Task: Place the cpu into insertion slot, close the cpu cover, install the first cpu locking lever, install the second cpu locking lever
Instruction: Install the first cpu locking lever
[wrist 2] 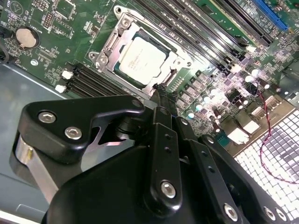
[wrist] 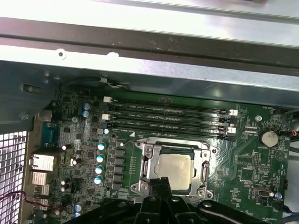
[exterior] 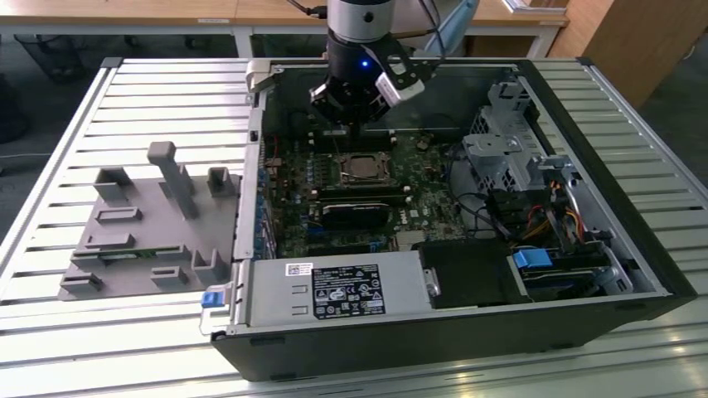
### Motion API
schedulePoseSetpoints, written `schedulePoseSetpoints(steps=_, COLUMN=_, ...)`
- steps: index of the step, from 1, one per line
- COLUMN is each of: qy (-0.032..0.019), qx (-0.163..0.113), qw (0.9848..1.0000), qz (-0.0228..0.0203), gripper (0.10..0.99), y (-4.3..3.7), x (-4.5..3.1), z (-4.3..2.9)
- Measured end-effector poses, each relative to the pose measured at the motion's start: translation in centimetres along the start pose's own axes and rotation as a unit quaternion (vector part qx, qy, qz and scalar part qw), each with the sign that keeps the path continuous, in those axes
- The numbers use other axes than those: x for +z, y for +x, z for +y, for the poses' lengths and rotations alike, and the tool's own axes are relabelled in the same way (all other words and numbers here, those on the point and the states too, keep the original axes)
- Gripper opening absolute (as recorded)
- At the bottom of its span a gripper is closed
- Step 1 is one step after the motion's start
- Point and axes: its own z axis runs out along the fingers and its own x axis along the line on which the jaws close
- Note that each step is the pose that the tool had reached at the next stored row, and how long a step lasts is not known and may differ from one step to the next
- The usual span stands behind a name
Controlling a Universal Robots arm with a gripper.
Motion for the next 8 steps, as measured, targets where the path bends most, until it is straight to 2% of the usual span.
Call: schedulePoseSetpoints(steps=8, qy=0.0001, qx=0.0, qw=1.0, qz=-0.001, gripper=0.106, y=0.49, x=-0.01, z=0.04)
